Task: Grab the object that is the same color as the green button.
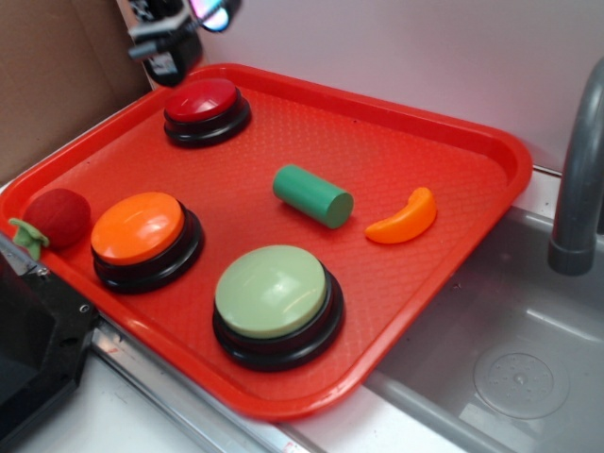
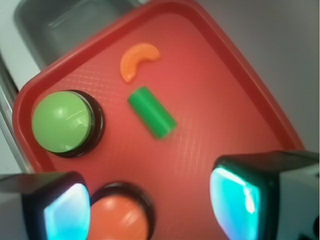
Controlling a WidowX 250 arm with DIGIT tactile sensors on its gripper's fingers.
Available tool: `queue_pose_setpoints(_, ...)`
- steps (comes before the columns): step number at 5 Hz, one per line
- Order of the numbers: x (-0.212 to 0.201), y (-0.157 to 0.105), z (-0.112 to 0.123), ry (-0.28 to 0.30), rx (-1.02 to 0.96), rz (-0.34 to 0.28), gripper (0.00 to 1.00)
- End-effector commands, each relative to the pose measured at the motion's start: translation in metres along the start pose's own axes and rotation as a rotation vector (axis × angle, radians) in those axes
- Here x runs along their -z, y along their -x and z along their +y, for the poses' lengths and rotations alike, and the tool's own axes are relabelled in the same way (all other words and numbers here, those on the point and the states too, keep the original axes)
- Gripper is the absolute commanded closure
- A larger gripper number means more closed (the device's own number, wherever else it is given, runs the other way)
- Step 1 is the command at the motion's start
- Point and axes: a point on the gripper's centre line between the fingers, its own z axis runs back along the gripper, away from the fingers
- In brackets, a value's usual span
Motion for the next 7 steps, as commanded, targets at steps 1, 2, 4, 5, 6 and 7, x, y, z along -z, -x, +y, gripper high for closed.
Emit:
queue_pose_setpoints(1, 0.054, -0.022, 0.001, 0.011, 0.368, -0.038, 0.00)
queue_pose_setpoints(2, 0.083, -0.028, 0.001, 0.007, 0.397, -0.002, 0.00)
queue_pose_setpoints(4, 0.121, -0.030, -0.004, 0.019, 0.433, 0.045, 0.00)
queue_pose_setpoints(5, 0.127, -0.031, -0.005, 0.006, 0.416, 0.060, 0.12)
queue_pose_setpoints(6, 0.128, -0.030, -0.001, 0.001, 0.386, 0.065, 1.00)
queue_pose_setpoints(7, 0.100, -0.031, 0.004, -0.024, 0.271, 0.086, 1.00)
